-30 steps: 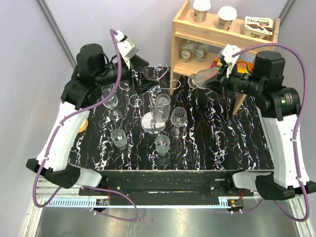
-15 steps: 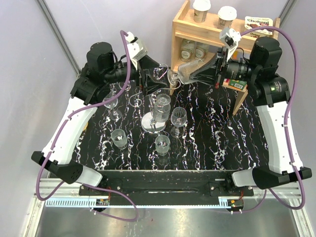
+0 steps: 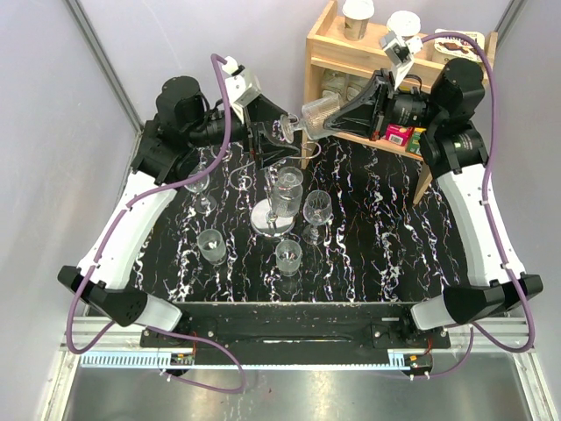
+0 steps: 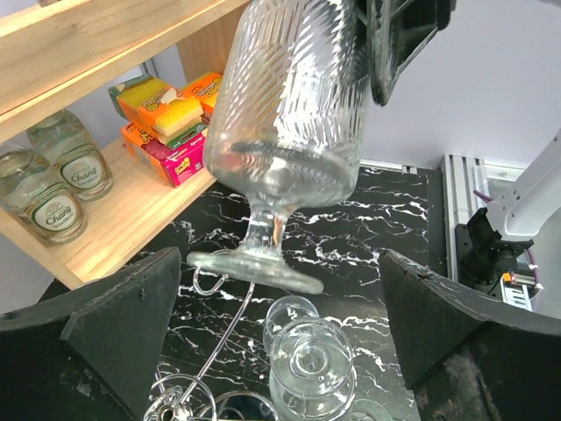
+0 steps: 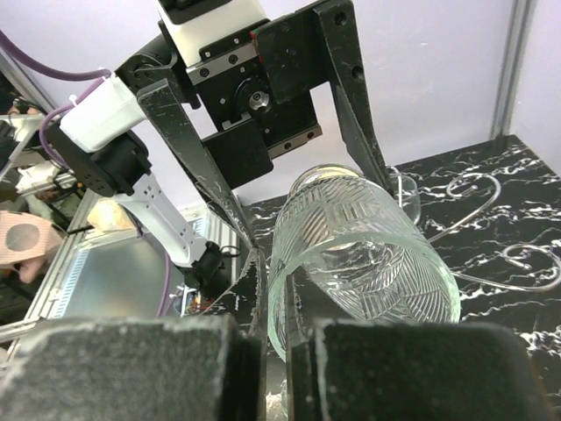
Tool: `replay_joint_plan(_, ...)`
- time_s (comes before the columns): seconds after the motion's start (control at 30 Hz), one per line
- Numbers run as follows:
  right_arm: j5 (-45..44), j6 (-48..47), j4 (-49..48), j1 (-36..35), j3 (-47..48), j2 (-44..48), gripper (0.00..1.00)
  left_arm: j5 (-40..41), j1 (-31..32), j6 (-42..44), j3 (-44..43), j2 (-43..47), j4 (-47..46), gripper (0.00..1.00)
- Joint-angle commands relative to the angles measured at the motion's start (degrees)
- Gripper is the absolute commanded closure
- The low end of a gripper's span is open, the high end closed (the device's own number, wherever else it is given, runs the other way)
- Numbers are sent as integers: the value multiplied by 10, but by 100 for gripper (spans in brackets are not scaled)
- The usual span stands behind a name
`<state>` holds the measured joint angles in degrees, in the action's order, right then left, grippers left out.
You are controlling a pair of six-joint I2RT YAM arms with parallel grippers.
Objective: Place the wine glass upside down on the wine glass rack
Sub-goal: Turn the wine glass upside down at the wine rack.
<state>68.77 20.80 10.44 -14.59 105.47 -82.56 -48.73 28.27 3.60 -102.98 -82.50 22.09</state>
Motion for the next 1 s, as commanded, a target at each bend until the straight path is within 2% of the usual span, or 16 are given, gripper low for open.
replay_joint_plan(0.0,22,87,-141,-11,-10,3,100,-34,-6,-25,5,10,-61,1)
replay_joint_plan(0.17,29,132,-196,-12,-16,-6,100,-54,-14,-28,17,13,-64,3)
replay_joint_plan(0.33,35,171,-239,-12,-20,-11,100,-82,-38,-52,44,24,-91,20)
replay_joint_plan(0.4,36,190,-260,-14,-24,-13,100,-90,-46,-65,53,26,-107,23)
replay_joint_plan(0.5,35,196,-266,-20,-26,-21,100,-108,-53,-90,56,26,-132,21)
replay_joint_plan(0.67,30,195,-270,-31,-30,-29,100,-128,-54,-95,59,30,-135,9)
replay_joint_plan(0.9,28,191,-275,-43,-40,-44,100,-152,-71,-127,88,44,-177,8)
replay_joint_plan(0.97,28,195,-283,-44,-41,-46,100,-153,-74,-128,93,44,-180,11)
